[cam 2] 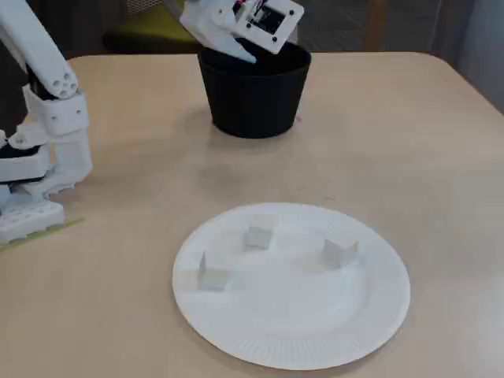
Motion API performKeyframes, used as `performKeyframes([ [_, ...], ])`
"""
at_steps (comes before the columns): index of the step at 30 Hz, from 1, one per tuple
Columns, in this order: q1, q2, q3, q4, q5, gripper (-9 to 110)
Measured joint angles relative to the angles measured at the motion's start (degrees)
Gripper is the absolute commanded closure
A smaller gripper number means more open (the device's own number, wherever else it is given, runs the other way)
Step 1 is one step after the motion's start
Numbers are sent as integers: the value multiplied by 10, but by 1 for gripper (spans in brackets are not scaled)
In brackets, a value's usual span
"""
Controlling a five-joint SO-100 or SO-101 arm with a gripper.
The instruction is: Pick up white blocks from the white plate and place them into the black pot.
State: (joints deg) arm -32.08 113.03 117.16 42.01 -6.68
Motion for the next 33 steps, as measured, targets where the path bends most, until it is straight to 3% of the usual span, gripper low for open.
performKeyframes([
  [4, 110, 37, -29, 134, -11, 104],
  [9, 334, 45, -63, 296, -58, 104],
  [16, 609, -15, -67, 389, -179, 104],
  [24, 659, -95, -120, 397, -272, 104],
  [33, 656, -322, -316, 509, -340, 104],
])
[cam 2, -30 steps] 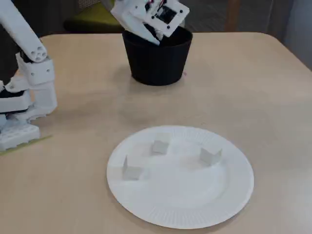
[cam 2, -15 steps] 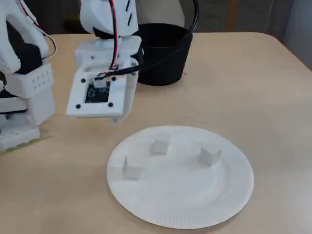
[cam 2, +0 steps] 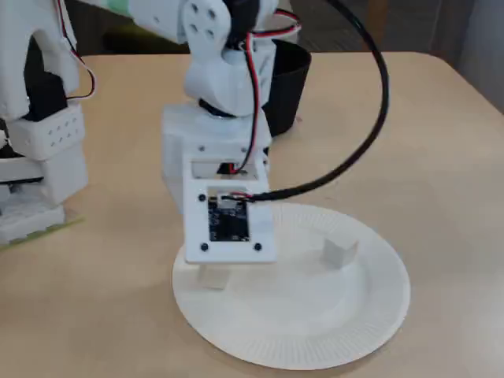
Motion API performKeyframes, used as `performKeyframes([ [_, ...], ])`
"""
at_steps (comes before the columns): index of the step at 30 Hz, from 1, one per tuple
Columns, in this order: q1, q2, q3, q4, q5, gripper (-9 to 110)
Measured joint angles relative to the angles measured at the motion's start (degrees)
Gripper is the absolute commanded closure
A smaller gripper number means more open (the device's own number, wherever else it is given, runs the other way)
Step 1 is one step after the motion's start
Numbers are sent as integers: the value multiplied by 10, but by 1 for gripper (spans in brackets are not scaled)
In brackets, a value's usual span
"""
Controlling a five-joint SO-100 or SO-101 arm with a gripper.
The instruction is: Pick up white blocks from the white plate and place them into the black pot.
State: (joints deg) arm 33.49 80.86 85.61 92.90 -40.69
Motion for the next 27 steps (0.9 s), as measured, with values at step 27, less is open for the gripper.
performKeyframes([
  [27, 40, -22, -1, 13, -8, 69],
])
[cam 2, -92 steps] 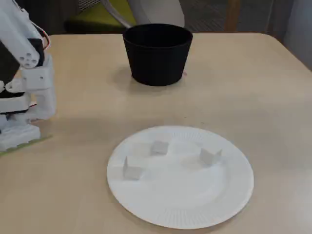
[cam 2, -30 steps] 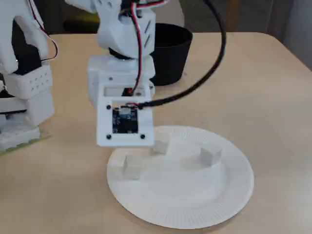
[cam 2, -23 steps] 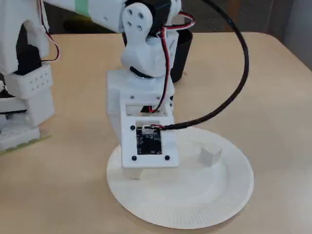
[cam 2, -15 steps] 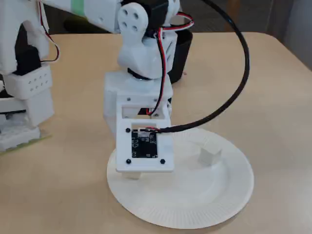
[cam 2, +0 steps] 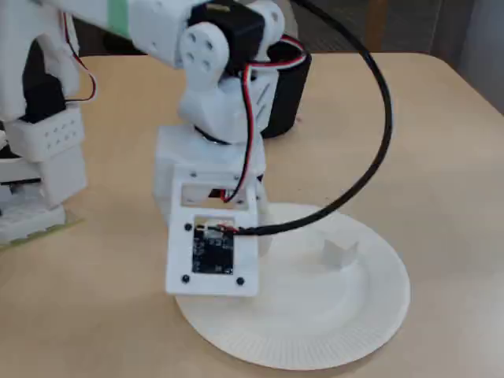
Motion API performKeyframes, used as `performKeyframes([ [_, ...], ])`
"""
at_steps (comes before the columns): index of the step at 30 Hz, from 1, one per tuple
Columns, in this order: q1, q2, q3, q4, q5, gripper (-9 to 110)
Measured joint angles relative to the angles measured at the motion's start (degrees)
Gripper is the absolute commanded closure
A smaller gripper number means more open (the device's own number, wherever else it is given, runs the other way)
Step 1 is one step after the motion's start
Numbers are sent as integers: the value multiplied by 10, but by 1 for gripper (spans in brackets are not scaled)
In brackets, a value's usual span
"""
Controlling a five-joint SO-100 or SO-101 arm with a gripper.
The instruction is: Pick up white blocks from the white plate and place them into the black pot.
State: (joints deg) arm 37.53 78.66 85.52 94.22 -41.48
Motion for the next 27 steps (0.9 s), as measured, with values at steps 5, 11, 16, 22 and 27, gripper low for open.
performKeyframes([
  [5, -4, -15, 5, 0, 0, 69],
  [11, -4, -43, 5, 0, 3, 76],
  [16, -4, -68, 5, -6, 23, 104],
  [22, -5, -78, 5, -31, 47, 104],
  [27, -33, -50, -3, -63, 82, 104],
])
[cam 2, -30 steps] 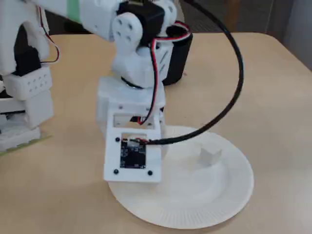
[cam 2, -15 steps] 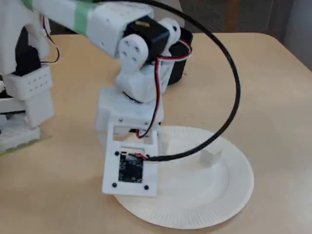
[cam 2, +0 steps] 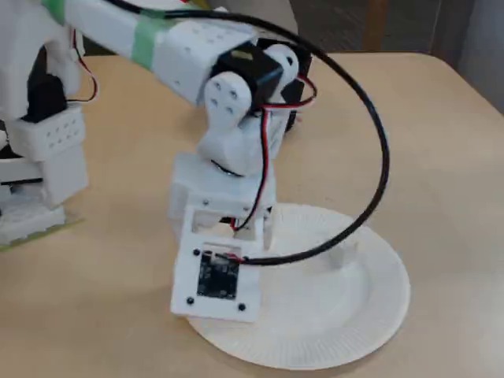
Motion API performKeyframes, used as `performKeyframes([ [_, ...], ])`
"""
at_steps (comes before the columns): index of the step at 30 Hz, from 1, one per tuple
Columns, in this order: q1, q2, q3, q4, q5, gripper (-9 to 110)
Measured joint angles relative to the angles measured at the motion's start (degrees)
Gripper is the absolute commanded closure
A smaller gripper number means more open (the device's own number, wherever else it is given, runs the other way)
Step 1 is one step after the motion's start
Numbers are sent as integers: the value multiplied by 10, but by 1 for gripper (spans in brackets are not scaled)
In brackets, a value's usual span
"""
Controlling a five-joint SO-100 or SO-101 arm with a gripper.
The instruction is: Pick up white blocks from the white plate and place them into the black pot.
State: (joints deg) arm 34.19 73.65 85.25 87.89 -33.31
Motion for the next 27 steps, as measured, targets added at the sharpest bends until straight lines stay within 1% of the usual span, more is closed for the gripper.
performKeyframes([
  [3, -47, 85, -9, -62, 52, 104],
  [5, -94, 161, -9, -121, 108, 104],
  [9, -207, 277, -13, -229, 225, 104],
  [13, -345, 323, -13, -279, 287, 104],
  [16, -459, 335, -9, -323, 290, 104],
  [20, -601, 336, 29, -361, 255, 104],
  [24, -676, 336, 91, -373, 224, 104],
  [27, -691, 336, 147, -391, 218, 104],
])
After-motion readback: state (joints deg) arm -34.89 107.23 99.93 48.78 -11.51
